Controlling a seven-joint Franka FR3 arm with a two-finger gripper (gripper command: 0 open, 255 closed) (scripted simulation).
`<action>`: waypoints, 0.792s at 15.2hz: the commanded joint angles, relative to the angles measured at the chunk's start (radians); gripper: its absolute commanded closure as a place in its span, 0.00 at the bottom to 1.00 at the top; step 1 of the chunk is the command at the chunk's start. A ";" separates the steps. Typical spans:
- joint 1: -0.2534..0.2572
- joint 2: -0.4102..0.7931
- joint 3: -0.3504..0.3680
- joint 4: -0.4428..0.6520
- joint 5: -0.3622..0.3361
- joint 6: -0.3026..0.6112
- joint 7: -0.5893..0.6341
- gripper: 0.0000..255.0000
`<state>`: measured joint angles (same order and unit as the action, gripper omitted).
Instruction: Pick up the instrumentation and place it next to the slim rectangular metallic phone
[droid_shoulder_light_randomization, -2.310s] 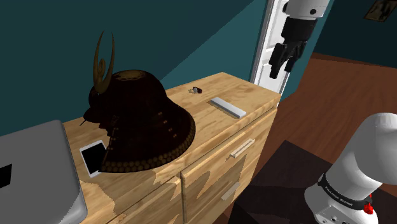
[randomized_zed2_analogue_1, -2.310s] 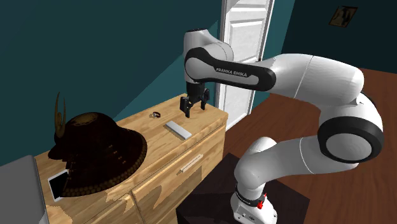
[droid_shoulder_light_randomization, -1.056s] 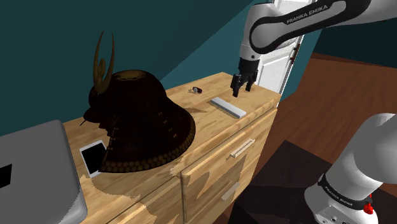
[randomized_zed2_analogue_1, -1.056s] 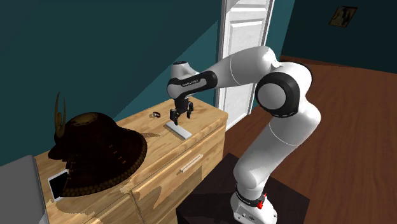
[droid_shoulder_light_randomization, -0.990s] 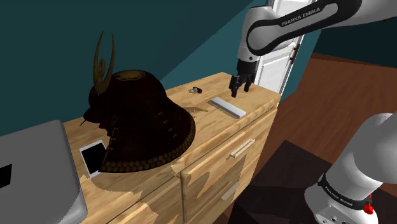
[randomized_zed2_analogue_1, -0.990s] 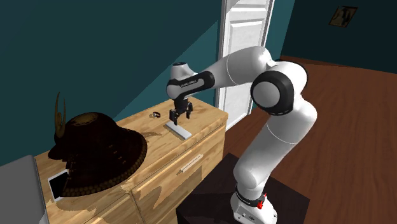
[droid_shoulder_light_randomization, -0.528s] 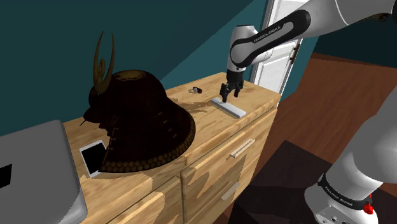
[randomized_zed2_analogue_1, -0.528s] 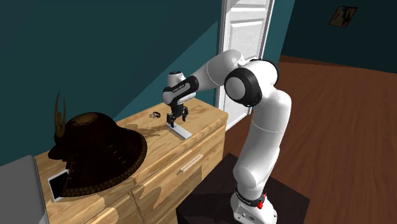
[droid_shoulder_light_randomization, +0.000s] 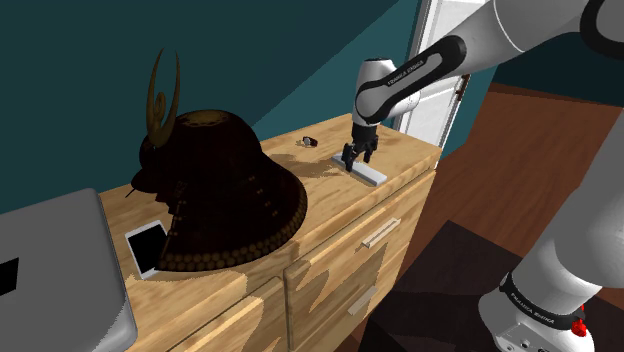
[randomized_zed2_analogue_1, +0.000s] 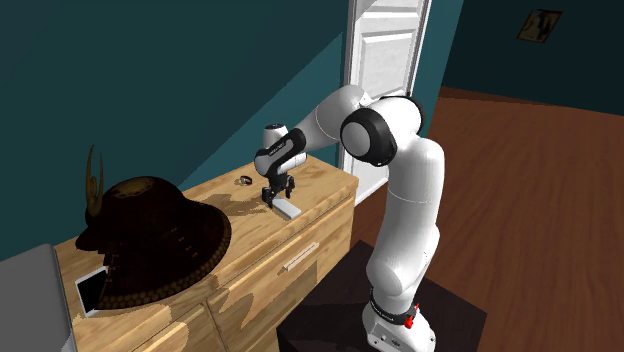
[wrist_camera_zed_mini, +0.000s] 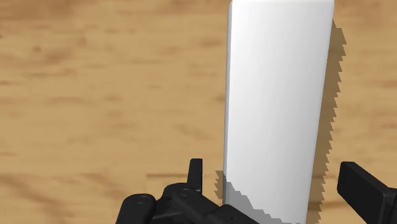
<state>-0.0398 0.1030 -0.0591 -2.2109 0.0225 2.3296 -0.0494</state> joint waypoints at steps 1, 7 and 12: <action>-0.001 0.005 -0.001 -0.005 0.001 0.010 -0.002 0.00; -0.001 0.005 -0.001 -0.005 0.001 0.010 -0.002 0.00; -0.001 0.005 -0.001 -0.005 0.001 0.010 -0.002 1.00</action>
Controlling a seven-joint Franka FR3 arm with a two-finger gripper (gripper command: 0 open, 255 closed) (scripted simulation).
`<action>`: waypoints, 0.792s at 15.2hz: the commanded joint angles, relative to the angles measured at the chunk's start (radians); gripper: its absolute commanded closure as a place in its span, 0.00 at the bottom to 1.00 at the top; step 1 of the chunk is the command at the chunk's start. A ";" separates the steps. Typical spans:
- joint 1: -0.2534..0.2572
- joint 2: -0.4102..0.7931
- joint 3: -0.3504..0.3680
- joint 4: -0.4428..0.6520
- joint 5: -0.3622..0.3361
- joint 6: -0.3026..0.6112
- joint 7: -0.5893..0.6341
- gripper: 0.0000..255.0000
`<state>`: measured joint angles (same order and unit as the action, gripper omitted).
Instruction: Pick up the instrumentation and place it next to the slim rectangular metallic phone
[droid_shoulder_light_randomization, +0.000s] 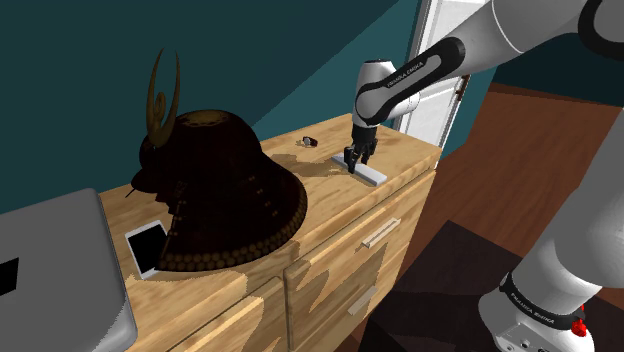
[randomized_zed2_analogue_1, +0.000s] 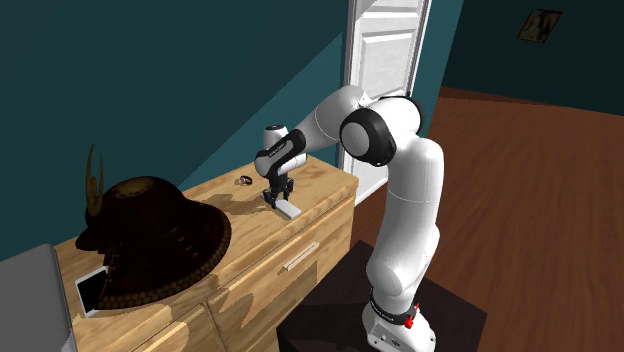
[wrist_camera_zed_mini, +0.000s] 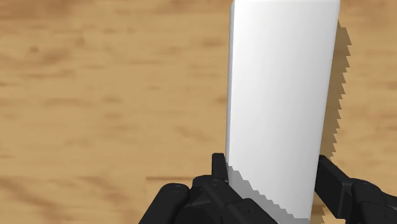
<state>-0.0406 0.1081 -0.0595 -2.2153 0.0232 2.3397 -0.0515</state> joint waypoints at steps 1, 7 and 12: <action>0.000 0.000 0.000 0.000 0.000 0.000 0.000 1.00; 0.000 -0.008 0.000 0.004 -0.001 -0.013 0.001 1.00; 0.000 -0.047 -0.001 0.030 -0.005 -0.077 0.004 1.00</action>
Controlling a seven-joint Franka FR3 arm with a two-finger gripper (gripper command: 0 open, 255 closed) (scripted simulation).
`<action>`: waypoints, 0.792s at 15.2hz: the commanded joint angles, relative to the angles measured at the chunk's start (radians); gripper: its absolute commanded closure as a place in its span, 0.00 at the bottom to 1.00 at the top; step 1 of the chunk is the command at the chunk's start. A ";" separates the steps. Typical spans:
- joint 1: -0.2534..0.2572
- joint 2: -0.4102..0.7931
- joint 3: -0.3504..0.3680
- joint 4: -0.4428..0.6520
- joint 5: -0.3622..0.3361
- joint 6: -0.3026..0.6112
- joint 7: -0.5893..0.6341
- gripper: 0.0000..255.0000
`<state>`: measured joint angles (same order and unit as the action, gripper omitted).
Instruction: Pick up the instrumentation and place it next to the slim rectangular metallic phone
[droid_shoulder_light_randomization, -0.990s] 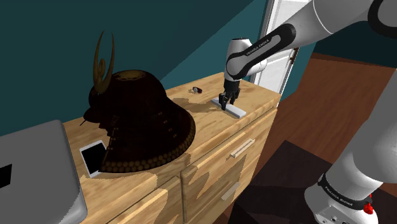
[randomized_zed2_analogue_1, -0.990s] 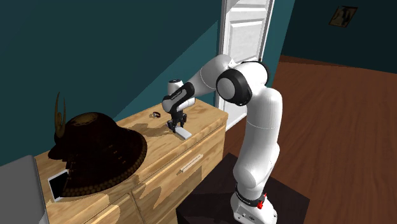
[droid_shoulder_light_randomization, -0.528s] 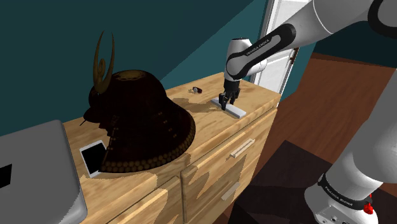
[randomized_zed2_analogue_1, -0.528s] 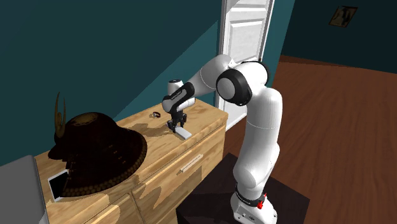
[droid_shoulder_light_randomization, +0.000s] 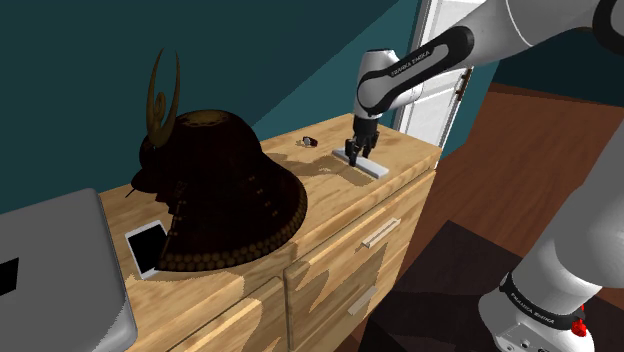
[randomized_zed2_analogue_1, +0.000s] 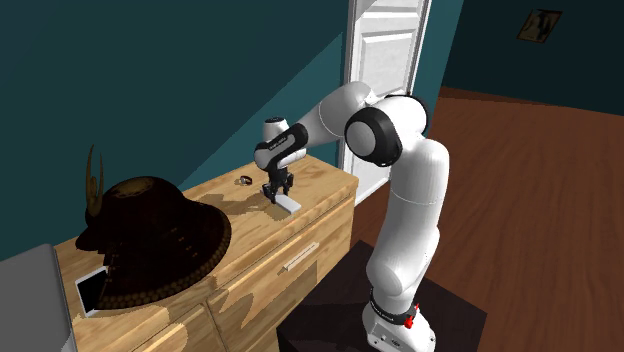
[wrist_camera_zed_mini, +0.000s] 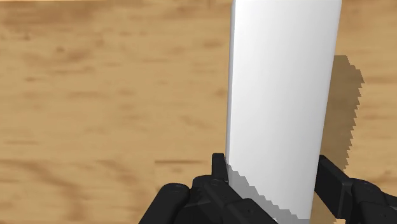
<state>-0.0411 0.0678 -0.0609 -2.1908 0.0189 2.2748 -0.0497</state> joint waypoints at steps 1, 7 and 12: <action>0.001 -0.014 0.001 0.011 -0.002 -0.025 0.003 1.00; 0.001 -0.053 0.000 0.049 -0.005 -0.103 0.006 1.00; 0.013 -0.078 0.013 0.074 -0.008 -0.151 0.033 1.00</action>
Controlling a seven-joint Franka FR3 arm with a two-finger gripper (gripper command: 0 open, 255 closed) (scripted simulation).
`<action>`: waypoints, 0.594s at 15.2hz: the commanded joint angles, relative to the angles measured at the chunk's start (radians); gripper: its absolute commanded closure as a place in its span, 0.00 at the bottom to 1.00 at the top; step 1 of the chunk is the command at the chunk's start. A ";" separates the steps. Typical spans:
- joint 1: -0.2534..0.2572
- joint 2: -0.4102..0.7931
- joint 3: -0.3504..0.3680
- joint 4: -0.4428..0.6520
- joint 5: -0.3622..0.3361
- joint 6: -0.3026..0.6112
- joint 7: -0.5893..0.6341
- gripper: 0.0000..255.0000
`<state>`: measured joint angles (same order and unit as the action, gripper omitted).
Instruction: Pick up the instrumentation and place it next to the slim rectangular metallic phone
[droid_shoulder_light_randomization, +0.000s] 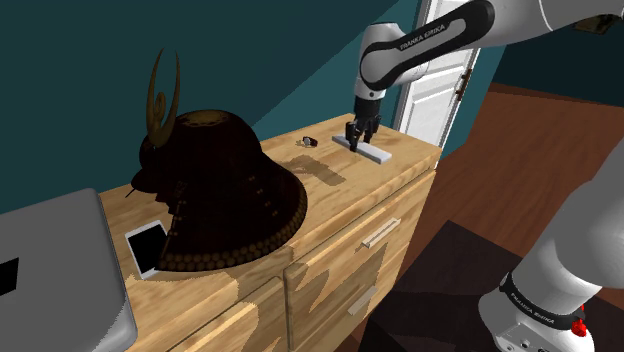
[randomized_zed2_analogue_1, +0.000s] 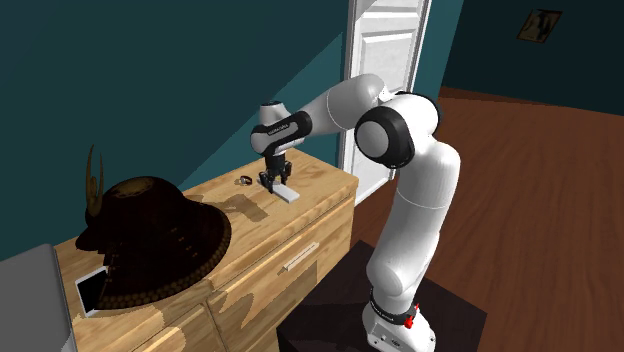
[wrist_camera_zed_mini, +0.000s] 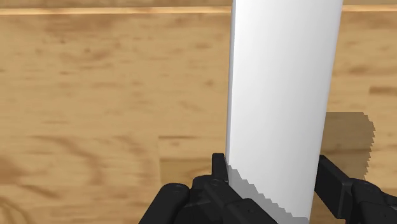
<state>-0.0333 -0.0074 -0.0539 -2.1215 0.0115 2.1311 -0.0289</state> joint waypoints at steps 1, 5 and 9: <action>0.018 -0.006 0.018 0.001 -0.001 -0.007 0.036 1.00; 0.065 -0.007 0.068 0.000 -0.002 -0.007 0.135 1.00; 0.114 0.007 0.117 0.018 -0.004 -0.010 0.233 1.00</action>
<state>0.0704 -0.0020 0.0527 -2.1102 0.0078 2.1261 0.1817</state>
